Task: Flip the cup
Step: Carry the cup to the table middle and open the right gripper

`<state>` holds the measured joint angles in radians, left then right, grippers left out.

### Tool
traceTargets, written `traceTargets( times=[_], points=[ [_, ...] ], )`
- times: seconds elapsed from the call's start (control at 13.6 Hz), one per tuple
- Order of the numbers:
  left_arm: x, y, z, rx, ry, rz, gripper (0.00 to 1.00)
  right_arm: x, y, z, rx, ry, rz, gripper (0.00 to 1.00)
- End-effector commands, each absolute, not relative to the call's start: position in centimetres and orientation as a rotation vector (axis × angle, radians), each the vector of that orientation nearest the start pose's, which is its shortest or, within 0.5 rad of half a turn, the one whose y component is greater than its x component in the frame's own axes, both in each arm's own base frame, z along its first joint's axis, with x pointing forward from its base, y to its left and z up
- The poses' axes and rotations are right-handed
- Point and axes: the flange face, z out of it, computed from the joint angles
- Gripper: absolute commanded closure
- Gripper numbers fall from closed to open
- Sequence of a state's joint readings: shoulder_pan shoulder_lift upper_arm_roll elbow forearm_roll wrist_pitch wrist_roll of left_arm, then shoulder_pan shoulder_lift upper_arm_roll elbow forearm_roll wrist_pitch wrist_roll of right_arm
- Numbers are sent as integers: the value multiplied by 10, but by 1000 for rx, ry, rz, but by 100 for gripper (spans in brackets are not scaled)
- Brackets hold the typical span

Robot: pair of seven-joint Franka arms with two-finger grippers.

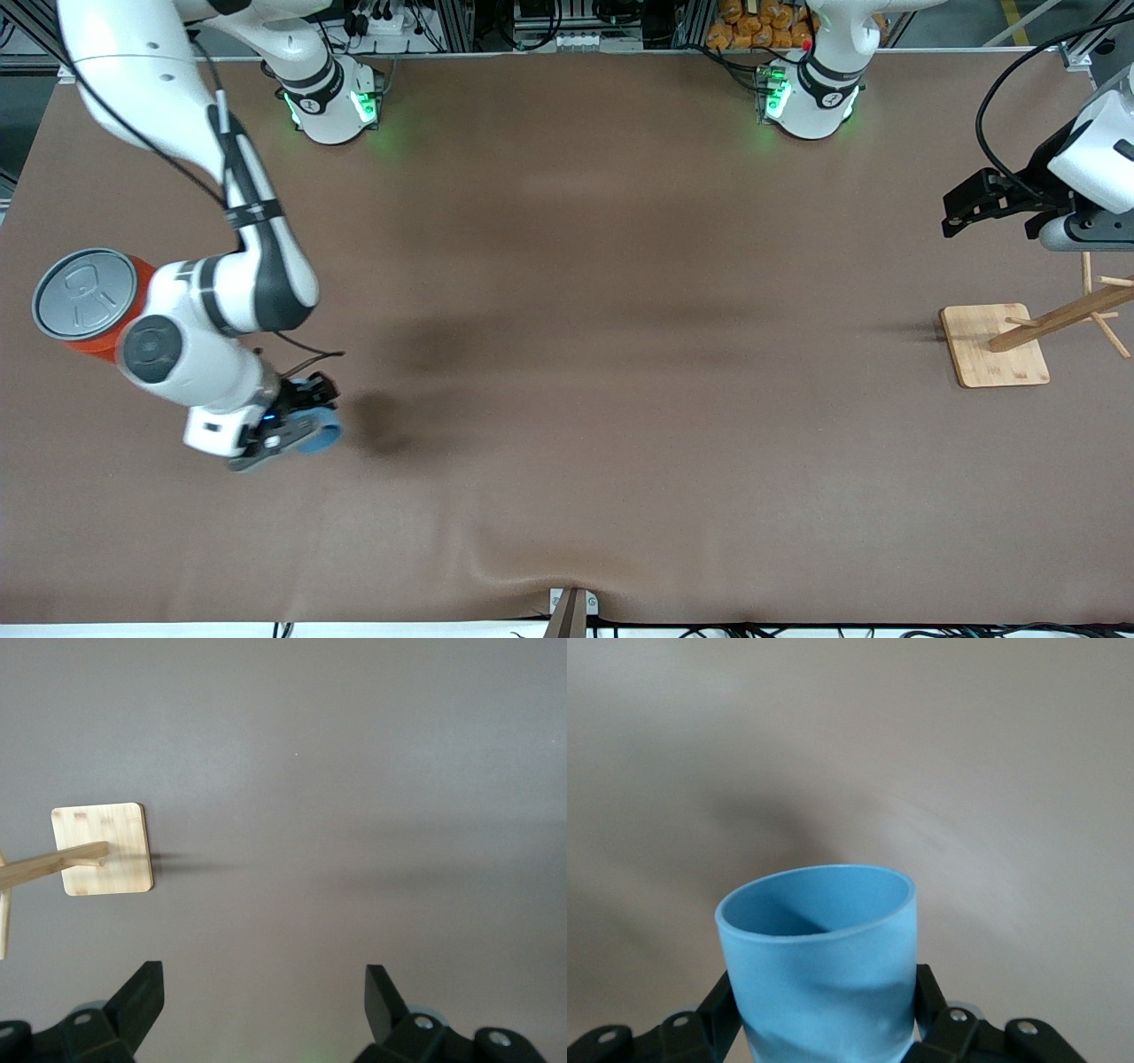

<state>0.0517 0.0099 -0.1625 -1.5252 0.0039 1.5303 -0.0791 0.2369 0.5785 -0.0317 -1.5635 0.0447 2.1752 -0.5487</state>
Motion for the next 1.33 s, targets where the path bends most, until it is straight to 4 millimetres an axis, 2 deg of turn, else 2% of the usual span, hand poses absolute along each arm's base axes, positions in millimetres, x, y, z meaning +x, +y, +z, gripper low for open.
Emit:
traceTargets(
  times=[0.0,0.07,0.15,0.22,0.29,0.37,0.44,0.59,0.74,0.81,0.88,1.1,1.25],
  points=[
    [553,-63,640,-3145,46,-10,0,665,221,311,-2671,-1595,-70,40],
    [553,-62,639,-3146,44,-7,0,654,253,309,-2593,-1718,-70,40],
    [553,-62,640,-3143,50,-7,0,637,298,304,-2518,-1832,-92,40],
    [552,-61,642,-3143,60,-15,0,614,348,298,-2441,-1947,-121,36],
    [552,-60,642,-3142,65,-15,0,593,387,281,-2376,-2030,-139,36],
    [553,-61,641,-3143,67,-12,0,572,423,272,-2306,-2111,-176,36],
    [553,-63,640,-3143,63,-10,0,556,448,261,-2254,-2166,-202,36],
    [553,-65,639,-3143,48,-7,0,541,466,238,-2214,-2206,-199,36],
    [556,-67,634,-3150,53,8,0,516,492,214,-2159,-2285,-183,36],
    [557,-68,631,-3152,56,18,0,512,495,208,-2145,-2329,-178,35],
    [562,-77,621,-3152,84,47,0,515,492,208,-2153,-2330,-175,0],
    [573,-104,584,-3149,161,151,0,519,491,224,-2171,-2302,-190,0],
    [576,-122,566,-3156,209,199,0,518,490,258,-2181,-2282,-171,0]
  ],
)
